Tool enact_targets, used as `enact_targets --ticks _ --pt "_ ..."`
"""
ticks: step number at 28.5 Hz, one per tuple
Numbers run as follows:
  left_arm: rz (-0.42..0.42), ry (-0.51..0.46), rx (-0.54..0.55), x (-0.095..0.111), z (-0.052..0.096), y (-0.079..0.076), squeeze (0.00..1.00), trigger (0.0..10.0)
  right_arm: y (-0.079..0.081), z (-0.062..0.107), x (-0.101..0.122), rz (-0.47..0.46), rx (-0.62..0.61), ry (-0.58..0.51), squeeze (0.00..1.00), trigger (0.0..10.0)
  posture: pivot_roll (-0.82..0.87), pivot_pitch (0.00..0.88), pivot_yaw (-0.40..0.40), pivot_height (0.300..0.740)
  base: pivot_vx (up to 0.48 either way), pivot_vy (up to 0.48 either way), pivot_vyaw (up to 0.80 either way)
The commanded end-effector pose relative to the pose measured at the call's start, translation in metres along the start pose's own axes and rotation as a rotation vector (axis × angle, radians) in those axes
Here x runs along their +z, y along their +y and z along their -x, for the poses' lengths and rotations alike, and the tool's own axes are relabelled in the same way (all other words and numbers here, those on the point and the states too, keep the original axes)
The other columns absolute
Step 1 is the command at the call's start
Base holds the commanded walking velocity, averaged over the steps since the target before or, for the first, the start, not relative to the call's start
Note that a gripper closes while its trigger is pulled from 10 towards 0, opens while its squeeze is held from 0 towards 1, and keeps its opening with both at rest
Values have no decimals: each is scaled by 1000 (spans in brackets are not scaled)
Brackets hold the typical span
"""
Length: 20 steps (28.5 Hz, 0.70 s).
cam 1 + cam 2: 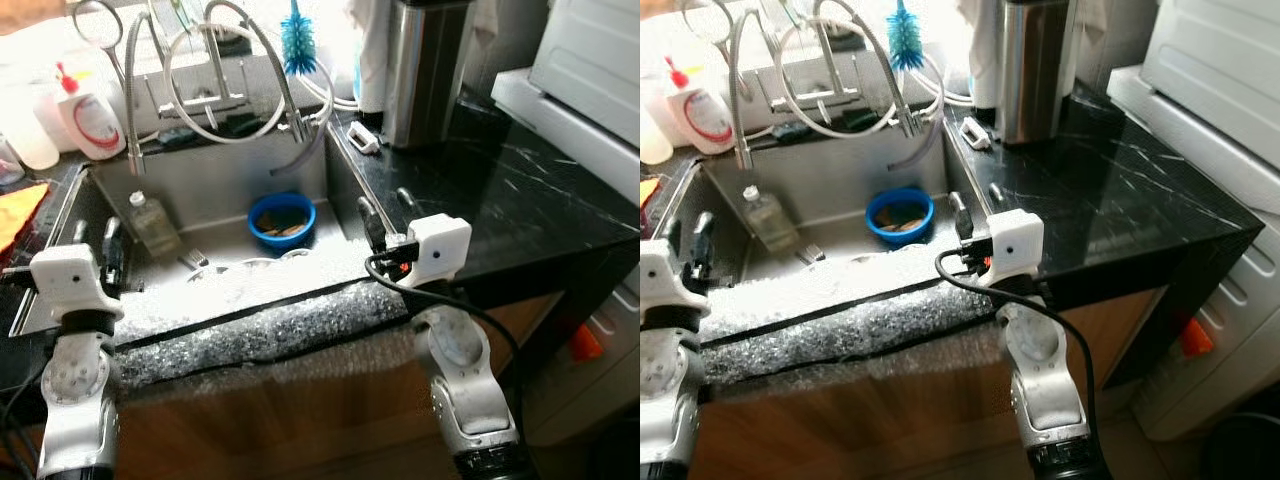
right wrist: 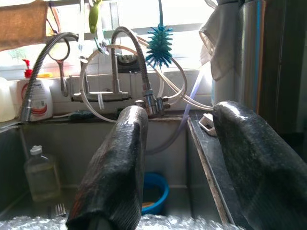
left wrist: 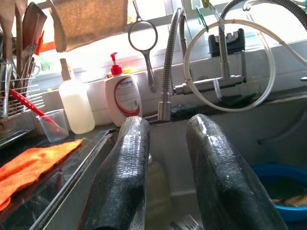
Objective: Kitchen organization
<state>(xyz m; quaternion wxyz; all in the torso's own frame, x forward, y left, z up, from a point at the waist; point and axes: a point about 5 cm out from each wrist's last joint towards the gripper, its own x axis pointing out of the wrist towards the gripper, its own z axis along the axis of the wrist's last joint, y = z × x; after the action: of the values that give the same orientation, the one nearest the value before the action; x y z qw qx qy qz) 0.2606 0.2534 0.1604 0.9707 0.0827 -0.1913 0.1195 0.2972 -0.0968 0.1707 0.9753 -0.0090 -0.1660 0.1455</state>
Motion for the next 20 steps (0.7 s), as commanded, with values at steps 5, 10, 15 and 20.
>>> enact_targets --ticks 5,10,15,20 --pt "37 9 59 3 16 -5 0 10000 -8 -6 1 -2 -22 -9 0 10000 -71 0 62 740 0 0 0" --pt "29 10 62 3 12 -10 0 10000 -11 -11 5 4 -25 -20 0 10000 -82 0 41 740 0 0 0" --pt "19 3 73 7 11 -11 0 10000 -21 -14 6 29 -27 -20 0 10000 -73 0 20 740 0 0 0" --pt "28 4 86 5 13 -13 0 10000 -21 -20 8 32 -25 -24 0 10000 -79 0 -2 740 0 0 0"
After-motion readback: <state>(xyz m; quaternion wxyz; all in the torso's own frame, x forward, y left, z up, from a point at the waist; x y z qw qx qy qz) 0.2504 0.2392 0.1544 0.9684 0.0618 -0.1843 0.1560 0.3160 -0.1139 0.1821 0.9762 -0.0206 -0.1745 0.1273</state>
